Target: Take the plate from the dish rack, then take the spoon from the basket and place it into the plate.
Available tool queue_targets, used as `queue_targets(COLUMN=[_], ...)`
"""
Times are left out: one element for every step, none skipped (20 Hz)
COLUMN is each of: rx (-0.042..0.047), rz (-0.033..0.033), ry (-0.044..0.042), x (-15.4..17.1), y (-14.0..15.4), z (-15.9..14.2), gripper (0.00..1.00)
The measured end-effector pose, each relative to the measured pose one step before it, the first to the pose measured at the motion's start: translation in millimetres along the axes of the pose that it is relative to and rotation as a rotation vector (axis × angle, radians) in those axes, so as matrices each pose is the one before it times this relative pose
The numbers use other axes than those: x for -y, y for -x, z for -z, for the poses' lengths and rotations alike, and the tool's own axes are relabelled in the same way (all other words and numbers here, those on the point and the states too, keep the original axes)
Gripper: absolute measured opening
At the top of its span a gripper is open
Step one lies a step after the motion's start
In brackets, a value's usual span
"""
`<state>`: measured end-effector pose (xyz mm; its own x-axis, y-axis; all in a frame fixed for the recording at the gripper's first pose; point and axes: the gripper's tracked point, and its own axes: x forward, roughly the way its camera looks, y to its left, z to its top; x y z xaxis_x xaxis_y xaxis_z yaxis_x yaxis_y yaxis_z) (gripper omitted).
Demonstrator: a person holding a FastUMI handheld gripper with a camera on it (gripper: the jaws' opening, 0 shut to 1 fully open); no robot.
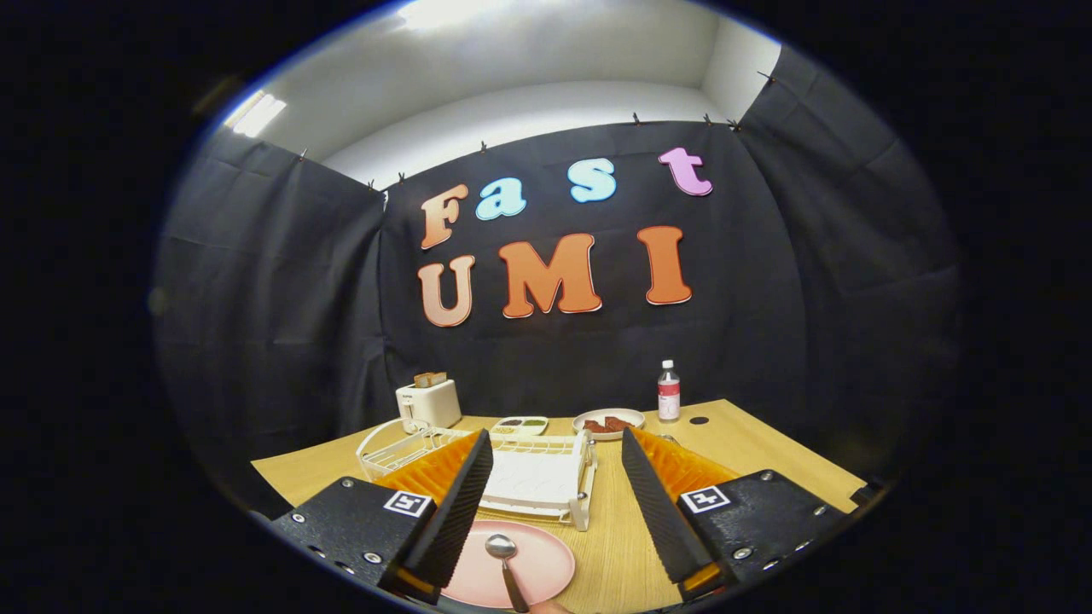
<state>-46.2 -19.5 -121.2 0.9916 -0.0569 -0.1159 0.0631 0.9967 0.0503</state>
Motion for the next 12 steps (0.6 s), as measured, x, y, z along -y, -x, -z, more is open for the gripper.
queue_targets(rx=[0.00897,0.00551,0.00657,0.00917,0.00806,0.00251,0.00322,-0.00104,-0.00346,0.00296,-0.00204,0.00768], rz=[0.00012,-0.00303,-0.00564,0.00504,0.00249,0.00925,0.00517,0.00447,-0.00006,0.00194,0.00198,0.00246], ry=[-0.00143,-0.00059,0.00306,0.00603,0.00755,0.00469,0.00269,-0.00084,0.00072,-0.00159,0.00334,0.00304], x=[-2.00,-2.21,-1.80,1.02,0.89,1.54,0.42,-0.82,-1.10,-0.79,-0.81,0.51], y=[1.41,1.33,1.95,-0.04,1.08,1.56,0.73,-0.07,0.89,-0.31,-0.34,-0.27], z=[-5.14,-3.41,-5.15,-3.89,-4.08,-2.10,-1.44,-0.14,-0.88,-3.31,-1.88,-3.93], gripper=[0.91,0.91,0.91,0.91,0.91,0.91,0.91,0.92,0.92,0.92,0.92,0.92])
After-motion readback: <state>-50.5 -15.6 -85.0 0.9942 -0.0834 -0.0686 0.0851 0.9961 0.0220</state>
